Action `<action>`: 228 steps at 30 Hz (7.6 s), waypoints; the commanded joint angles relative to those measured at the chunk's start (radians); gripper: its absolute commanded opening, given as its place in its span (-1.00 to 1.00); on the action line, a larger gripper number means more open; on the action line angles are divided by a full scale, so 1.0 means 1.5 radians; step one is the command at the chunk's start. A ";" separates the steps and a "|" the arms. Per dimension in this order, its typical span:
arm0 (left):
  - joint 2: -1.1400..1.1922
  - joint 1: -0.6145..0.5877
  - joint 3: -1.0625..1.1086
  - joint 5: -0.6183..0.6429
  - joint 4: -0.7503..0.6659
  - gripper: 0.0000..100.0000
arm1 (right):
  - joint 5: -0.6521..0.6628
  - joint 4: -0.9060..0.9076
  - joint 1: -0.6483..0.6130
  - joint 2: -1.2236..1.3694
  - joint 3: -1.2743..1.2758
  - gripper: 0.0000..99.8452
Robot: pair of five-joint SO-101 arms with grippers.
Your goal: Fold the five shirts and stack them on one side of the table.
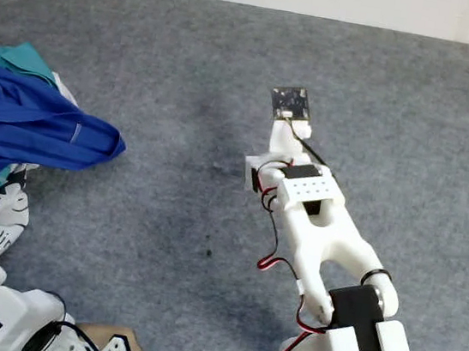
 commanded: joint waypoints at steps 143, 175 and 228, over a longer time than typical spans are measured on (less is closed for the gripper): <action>-0.174 0.754 0.463 -0.184 -0.212 -0.99 | -0.056 -0.082 0.071 0.014 -0.003 -0.81; -0.433 0.564 0.419 -0.182 0.013 -0.99 | -0.150 0.016 -0.099 0.277 -0.304 -0.60; -0.434 0.757 0.312 -0.131 -0.163 -0.99 | -0.151 0.124 0.221 0.002 -0.304 -0.99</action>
